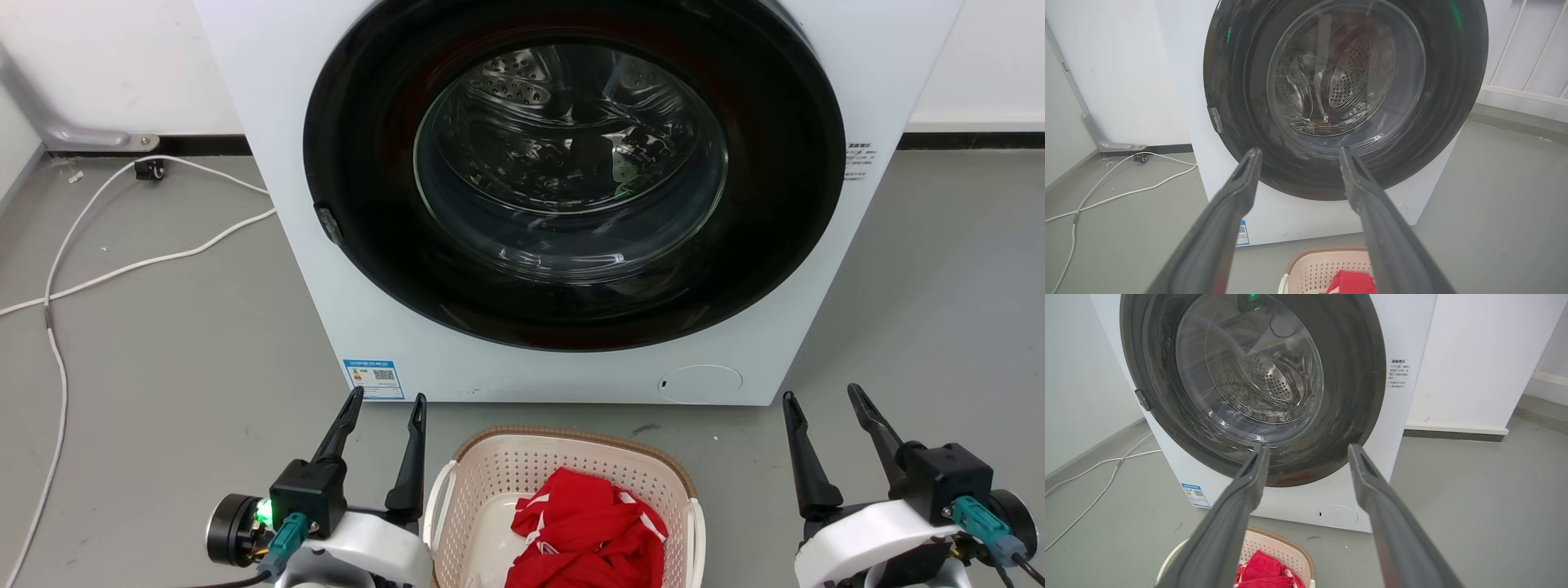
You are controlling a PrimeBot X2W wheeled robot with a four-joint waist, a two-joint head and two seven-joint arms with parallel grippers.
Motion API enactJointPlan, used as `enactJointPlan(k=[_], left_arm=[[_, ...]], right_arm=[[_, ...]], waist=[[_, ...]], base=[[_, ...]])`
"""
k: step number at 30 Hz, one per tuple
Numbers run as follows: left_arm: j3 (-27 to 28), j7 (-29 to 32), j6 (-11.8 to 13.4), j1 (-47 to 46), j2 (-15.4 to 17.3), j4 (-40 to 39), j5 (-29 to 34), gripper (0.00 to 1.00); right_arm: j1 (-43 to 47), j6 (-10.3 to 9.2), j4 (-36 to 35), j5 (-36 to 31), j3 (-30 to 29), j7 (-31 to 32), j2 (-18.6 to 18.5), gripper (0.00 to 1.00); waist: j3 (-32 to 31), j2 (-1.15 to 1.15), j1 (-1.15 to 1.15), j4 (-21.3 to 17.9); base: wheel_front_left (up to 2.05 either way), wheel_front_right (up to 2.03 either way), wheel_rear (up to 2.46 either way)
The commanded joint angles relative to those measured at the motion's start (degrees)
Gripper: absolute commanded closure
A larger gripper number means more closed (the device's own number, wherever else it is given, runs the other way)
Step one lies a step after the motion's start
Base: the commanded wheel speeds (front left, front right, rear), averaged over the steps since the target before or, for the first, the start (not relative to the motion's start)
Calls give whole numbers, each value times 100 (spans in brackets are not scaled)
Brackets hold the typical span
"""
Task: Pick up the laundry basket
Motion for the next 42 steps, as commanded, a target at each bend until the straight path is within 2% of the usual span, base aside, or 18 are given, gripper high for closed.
enactJointPlan(k=[1,25,35,42], left_arm=[[-5,-41,25,-47,14,12,19,0],[0,-35,65,-79,14,81,-47,0],[29,-30,-27,-463,13,754,-382,0],[-13,-30,-170,-1090,69,1723,-615,0]], right_arm=[[33,-1,-3,11,-11,-40,-11,0],[-52,-1,143,119,-93,-1,-10,0],[-381,-1,575,96,-50,116,-9,0],[-834,-2,1207,130,16,114,-9,0]], waist=[[0,0,0,1],[151,0,0,14],[1115,0,0,-40],[1997,0,0,-74]], base=[[0,0,0],[0,0,0],[0,0,0],[0,0,0]])
